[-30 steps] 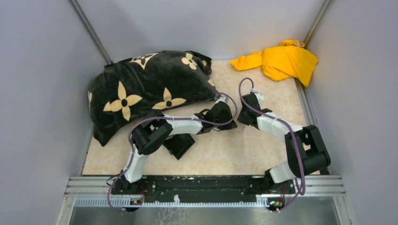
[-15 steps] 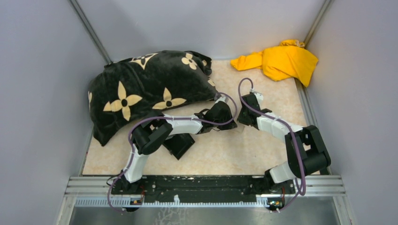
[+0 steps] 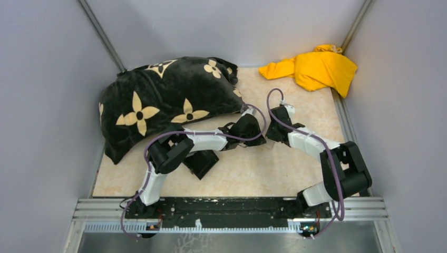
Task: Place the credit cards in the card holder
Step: Close the card holder at the center of the board.
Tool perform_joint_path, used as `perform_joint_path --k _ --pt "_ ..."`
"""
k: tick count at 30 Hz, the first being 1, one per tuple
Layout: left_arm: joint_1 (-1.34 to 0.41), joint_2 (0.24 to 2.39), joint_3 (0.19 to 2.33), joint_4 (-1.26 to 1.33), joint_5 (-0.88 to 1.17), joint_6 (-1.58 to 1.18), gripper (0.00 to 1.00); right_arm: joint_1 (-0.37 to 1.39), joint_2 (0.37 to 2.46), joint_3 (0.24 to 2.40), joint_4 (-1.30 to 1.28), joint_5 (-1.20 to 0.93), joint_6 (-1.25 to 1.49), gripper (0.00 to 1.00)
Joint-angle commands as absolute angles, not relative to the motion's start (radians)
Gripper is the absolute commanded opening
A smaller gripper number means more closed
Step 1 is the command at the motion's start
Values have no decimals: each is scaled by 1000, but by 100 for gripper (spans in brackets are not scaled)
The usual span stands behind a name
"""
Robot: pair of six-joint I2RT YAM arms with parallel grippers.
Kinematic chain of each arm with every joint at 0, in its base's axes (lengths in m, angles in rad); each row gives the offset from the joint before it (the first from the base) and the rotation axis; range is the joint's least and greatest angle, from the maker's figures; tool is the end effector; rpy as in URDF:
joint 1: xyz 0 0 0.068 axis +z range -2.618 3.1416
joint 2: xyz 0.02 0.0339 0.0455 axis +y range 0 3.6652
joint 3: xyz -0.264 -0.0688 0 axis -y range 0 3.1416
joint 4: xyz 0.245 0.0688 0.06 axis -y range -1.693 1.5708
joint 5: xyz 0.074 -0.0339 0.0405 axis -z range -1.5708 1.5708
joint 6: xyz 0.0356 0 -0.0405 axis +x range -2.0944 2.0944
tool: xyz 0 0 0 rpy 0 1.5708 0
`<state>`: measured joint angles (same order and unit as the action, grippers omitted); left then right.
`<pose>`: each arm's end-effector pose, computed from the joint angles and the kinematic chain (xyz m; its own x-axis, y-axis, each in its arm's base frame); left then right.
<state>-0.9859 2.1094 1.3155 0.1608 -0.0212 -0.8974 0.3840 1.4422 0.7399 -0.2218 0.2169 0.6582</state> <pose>0.2537 -0.3817 0.1426 -0.8480 -0.1350 -0.5126 0.2586 0.7387 -0.6224 0.2601 0.0968 0.1761 -0.7356 0.3470 -0.5817 0.2583 0.9376 0.2327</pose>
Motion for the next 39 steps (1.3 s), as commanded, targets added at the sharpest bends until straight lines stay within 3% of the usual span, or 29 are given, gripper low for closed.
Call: perform_joint_path --k 1,39 --pt "-989 2162 1285 86 -14 -890 23 406 1415 720 -217 205 672 0" --pt "-989 2163 1287 81 -14 -888 22 371 1406 747 -206 234 661 0"
